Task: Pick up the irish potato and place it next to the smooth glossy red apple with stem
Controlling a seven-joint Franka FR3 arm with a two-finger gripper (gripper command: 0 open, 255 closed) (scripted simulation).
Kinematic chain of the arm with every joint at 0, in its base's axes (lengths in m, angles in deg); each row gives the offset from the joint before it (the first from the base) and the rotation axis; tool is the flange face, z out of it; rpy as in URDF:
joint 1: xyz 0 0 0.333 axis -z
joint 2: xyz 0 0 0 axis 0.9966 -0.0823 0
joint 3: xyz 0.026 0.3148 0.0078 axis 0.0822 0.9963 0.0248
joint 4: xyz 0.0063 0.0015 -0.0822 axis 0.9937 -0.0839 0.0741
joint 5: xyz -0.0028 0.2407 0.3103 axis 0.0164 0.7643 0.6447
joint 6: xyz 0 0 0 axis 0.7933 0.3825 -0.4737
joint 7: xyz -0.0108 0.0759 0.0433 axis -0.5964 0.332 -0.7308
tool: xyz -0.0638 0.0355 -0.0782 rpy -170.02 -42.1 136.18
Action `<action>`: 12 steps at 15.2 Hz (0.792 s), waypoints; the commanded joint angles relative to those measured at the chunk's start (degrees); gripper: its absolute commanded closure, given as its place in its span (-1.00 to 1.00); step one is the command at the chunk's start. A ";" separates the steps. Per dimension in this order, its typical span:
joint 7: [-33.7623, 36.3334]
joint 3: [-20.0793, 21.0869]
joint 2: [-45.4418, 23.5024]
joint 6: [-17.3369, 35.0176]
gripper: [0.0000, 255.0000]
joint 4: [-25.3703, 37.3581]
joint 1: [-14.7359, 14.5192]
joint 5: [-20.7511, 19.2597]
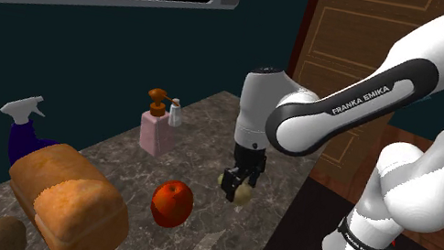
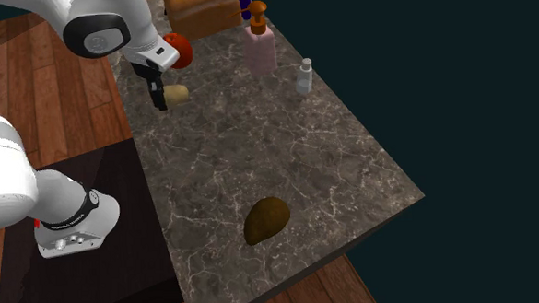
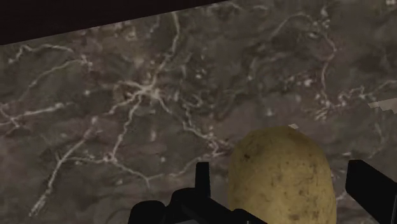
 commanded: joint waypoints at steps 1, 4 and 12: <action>0.27 0.19 -0.35 0.01 -1.00 0.35 -0.06 -0.01; 0.39 -1.00 3.47 -7.10 -1.00 3.62 0.35 -0.91; 0.42 -1.32 4.27 -8.90 -1.00 4.60 0.46 -1.17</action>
